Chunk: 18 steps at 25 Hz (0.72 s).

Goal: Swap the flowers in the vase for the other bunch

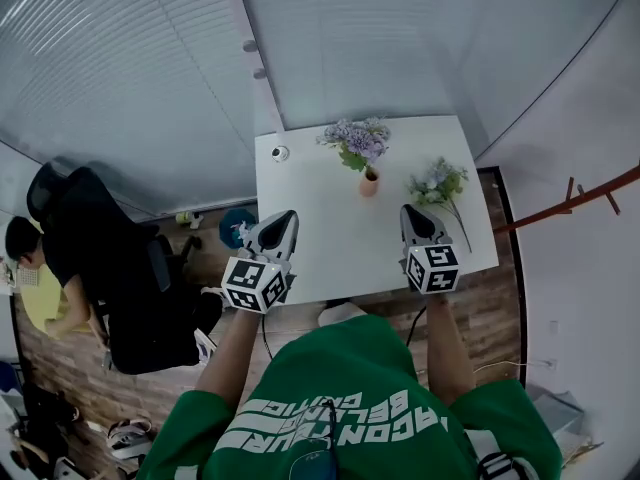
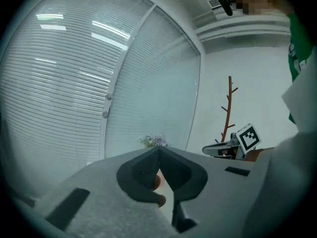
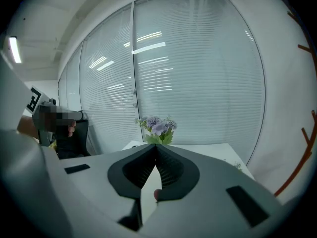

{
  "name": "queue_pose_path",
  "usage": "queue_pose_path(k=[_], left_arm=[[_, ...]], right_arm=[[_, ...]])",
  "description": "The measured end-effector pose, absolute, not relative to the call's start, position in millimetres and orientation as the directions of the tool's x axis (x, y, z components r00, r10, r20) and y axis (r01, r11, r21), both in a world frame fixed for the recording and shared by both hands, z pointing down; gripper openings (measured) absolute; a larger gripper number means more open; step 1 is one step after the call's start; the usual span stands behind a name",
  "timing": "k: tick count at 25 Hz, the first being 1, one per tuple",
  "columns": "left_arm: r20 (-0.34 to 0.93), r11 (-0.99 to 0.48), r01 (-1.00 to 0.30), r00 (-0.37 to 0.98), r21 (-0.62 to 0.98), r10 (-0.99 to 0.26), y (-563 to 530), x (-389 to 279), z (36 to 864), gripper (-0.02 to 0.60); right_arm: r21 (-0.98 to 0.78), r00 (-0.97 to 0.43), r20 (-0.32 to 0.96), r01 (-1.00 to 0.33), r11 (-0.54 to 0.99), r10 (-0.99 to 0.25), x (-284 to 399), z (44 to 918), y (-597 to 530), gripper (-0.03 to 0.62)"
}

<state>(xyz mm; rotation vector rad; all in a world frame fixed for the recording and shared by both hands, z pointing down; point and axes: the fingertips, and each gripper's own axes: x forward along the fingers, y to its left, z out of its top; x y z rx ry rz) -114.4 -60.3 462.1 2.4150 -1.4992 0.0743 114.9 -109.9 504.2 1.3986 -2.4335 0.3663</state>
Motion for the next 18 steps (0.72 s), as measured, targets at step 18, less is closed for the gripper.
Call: queue_pose_path(k=[18], left_arm=[[0.287, -0.478, -0.839, 0.539, 0.259, -0.792, -142, -64, 520, 0.008]], right_arm=[[-0.042, -0.518, 0.468, -0.822, 0.568, -0.716, 88, 568, -182, 0.017]])
